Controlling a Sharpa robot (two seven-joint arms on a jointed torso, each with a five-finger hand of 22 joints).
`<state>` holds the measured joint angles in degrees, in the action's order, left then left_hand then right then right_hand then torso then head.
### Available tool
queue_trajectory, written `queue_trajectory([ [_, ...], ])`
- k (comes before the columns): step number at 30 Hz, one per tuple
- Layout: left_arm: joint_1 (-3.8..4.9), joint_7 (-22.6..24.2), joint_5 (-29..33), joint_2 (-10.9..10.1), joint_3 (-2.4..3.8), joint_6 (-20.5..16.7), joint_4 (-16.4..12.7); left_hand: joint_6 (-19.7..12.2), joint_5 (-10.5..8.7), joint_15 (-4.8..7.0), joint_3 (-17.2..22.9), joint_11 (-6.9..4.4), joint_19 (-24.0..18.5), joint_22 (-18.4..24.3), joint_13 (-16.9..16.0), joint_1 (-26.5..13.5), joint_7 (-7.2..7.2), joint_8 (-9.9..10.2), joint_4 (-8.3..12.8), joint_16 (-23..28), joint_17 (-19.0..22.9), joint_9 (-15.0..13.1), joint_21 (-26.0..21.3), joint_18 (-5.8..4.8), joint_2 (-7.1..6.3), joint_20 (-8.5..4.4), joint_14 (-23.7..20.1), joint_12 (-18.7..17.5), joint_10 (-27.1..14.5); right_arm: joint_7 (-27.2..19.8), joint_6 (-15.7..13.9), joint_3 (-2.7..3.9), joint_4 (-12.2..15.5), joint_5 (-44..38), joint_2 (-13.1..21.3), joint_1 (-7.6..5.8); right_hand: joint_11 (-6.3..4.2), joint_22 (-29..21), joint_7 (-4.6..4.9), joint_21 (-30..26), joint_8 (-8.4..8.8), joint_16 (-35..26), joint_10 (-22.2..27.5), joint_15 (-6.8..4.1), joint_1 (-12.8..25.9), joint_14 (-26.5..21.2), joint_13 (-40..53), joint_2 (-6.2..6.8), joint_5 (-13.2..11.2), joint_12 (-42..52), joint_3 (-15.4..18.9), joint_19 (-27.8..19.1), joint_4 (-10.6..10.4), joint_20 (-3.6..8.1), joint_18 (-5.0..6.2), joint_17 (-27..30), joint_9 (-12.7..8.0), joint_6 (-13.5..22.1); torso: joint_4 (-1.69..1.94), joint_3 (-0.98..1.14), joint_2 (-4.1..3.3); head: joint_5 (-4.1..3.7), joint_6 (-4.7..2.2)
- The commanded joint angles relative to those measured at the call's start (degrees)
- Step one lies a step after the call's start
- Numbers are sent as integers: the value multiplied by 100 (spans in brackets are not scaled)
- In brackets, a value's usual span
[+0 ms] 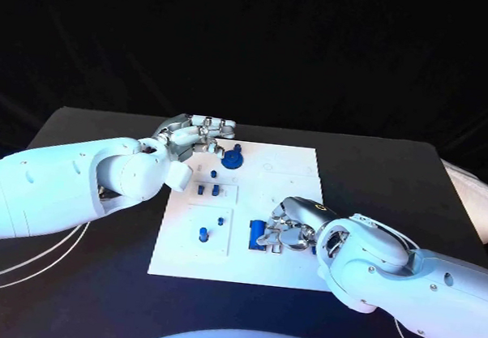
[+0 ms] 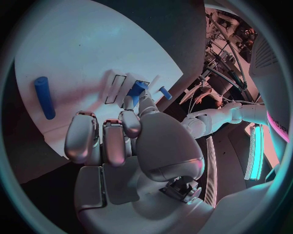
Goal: Assemble the parts on the task board
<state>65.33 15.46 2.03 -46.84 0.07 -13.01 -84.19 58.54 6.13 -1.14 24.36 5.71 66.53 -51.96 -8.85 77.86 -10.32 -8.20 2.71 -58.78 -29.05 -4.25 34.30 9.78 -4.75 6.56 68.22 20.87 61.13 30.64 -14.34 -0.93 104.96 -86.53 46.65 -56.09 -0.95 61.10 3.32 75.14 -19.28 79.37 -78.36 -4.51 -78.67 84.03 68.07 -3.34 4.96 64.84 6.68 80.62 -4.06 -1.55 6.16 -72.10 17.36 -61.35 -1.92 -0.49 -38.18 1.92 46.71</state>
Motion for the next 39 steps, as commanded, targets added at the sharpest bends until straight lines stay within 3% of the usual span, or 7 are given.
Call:
queue_trajectory([
  [1, -1, 19, -20, 10, 3, 118, -5, -48, 11, 11, -39, 5, 8, 6, -6, 9, 2, -20, -7, 23, 6, 2, -37, 68, 44, 26, -39, 17, -32, 42, 180, -19, -37, -233, -5, 20, -29, 0, -17, -5, -27, 8, 4, -54, -99, 302, -1, -38, -38, -18, 6, -19, 38, 30, -82, 2, 8, 2, -7, -1, -1, 1, 3],
  [12, -2, 13, -20, 2, 3, 126, -4, -48, 11, 11, -39, 5, 8, 6, -6, 9, 2, -20, -7, 23, 6, 2, -37, 68, 44, 26, -39, 17, -32, -127, -418, -18, 114, -47, 224, 28, 0, -19, 14, -18, 24, -17, 21, -34, 351, 296, -67, -132, 230, -138, 61, -24, -252, 17, -79, 34, 27, 46, -8, 5, 2, 1, 1],
  [16, -2, 11, -20, -8, 3, 126, -6, -48, 11, 11, -39, 5, 8, 6, -6, 9, 2, -20, -7, 23, 6, 2, -37, 68, 44, 26, -39, 17, -32, -248, -738, -8, 294, 89, 529, 7, 88, 6, 144, -7, 278, 25, 116, 18, 302, 308, -175, -90, 452, -300, 30, -18, -243, -9, -88, -42, -62, 423, -16, -1, 6, -14, 9],
  [19, -2, 8, -20, -20, 3, 124, -10, -48, 11, 11, -39, 5, 8, 6, -6, 9, 2, -20, -7, 23, 6, 2, -37, 68, 44, 26, -39, 17, -32, -257, -821, -3, 393, 129, 836, -86, 153, 41, 215, 12, 394, 63, 151, 78, 266, 319, -208, -73, 541, -354, -4, -9, -232, -57, -98, -102, -109, 529, -21, -5, 1, -34, 6],
  [27, -2, 8, -20, -23, 3, 131, -7, -48, 11, 11, -39, 5, 8, 6, -6, 9, 2, -20, -7, 23, 6, 2, -37, 68, 44, 26, -39, 17, -32, -142, -412, -9, 395, -97, 1377, -226, 203, 42, 264, 13, 525, 50, 223, 128, 380, 310, -315, -67, 720, -502, -13, -20, -354, -118, -92, -86, -181, 561, -36, 2, 4, -118, -18],
  [32, -15, 6, -20, -18, 3, 140, 0, -48, 11, 11, -39, 5, 8, 6, -6, 9, 2, -20, -7, 23, 6, 2, -37, 68, 44, 26, -39, 17, -32, -82, -228, -26, 344, -312, 1460, -226, 195, 44, 249, 14, 525, 50, 225, 129, 383, 308, -322, -64, 768, -515, -36, -23, -387, -130, -89, -88, -191, 480, -38, 13, 7, -148, -18],
  [39, -34, 4, -20, -18, 3, 147, -1, -58, 12, 10, -46, 6, 12, 14, -8, 8, 1, -30, -3, 26, 21, 3, -49, 68, 48, 27, -46, 36, -48, 96, 160, -46, 294, -486, 1473, -177, 162, 55, 204, 20, 497, 55, 219, 105, 466, 308, -330, -3, 753, -534, -32, -25, -504, -119, -86, -103, -190, 303, -15, 0, 3, -173, -17],
])
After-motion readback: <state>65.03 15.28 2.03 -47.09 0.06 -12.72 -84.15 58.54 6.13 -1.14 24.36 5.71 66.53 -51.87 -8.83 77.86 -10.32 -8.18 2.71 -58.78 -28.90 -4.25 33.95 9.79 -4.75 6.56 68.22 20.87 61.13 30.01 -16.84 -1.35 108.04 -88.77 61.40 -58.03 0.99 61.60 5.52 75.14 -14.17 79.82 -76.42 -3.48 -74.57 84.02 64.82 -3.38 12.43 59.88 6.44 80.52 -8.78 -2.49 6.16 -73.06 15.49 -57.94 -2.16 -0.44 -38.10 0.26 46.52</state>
